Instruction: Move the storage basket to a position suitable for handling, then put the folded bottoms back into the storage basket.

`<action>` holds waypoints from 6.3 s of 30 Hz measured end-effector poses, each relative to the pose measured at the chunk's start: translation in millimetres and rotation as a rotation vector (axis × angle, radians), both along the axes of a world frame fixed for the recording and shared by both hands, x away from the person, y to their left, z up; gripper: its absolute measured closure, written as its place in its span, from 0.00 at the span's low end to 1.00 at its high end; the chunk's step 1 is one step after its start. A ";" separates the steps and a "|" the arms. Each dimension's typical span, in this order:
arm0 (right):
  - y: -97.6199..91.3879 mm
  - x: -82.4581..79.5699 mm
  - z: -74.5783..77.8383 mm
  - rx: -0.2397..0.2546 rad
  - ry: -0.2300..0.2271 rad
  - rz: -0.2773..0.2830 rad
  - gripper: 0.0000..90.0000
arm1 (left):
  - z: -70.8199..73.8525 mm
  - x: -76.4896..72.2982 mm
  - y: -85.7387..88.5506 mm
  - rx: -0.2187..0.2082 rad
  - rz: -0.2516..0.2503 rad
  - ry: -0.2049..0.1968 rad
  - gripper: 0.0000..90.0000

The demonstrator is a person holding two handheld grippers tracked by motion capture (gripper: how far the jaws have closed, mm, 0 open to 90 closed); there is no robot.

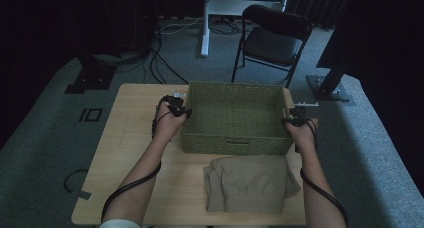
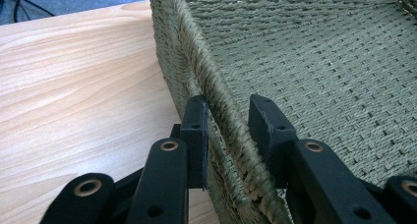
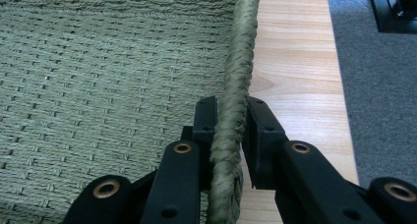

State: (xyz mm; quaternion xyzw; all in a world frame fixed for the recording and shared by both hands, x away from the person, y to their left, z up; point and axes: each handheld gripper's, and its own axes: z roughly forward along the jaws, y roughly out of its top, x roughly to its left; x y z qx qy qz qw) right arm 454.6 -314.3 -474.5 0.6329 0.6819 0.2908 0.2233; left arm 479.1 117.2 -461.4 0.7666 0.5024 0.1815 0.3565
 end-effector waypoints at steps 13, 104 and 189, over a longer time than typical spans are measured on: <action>-5.9 -0.2 -0.4 0.065 0.035 0.023 0.54 | 0.3 1.0 -0.6 0.026 0.006 -0.021 0.55; 12.7 -158.9 -7.0 0.134 -0.250 0.281 0.18 | -10.6 -166.6 -20.6 -0.192 -0.348 -0.115 0.19; 31.4 -180.1 -42.9 0.167 -0.096 0.374 0.88 | -51.9 -176.8 -77.2 -0.152 -0.408 -0.031 0.90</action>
